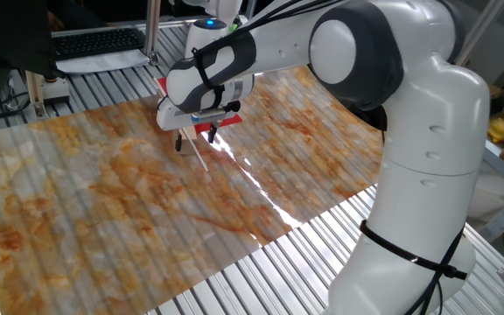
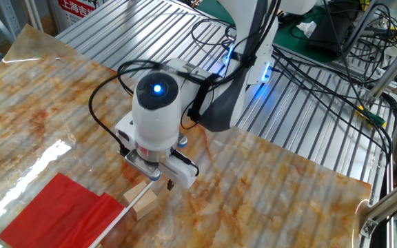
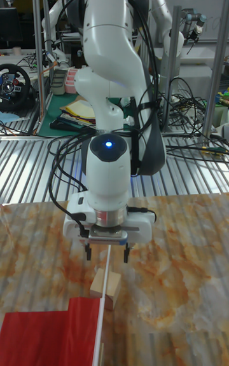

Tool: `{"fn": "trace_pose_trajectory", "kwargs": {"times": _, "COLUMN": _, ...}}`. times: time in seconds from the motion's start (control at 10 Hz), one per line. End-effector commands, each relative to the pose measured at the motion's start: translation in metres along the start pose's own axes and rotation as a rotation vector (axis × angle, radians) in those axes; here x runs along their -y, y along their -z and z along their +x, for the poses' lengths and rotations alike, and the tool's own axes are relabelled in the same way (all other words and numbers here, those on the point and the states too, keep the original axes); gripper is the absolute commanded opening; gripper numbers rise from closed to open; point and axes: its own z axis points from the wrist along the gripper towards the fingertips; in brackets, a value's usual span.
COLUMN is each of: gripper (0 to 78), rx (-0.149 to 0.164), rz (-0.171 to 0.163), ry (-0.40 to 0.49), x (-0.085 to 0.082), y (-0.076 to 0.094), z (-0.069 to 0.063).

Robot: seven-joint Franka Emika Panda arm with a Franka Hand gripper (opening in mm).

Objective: Wave the flag

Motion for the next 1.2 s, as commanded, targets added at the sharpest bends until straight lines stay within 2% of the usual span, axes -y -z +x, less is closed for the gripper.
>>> {"fn": "trace_pose_trajectory", "kwargs": {"times": 0.1, "gripper": 77.5, "rx": -0.016, "rz": 0.003, "ry": 0.016, "x": -0.001, "y": -0.002, "z": -0.001}}
{"fn": "trace_pose_trajectory", "kwargs": {"times": 0.3, "gripper": 77.5, "rx": -0.048, "rz": 0.005, "ry": 0.019, "x": -0.001, "y": -0.005, "z": -0.001}}
{"fn": "trace_pose_trajectory", "kwargs": {"times": 1.2, "gripper": 77.5, "rx": -0.060, "rz": 0.008, "ry": 0.023, "x": -0.002, "y": -0.016, "z": 0.000}}
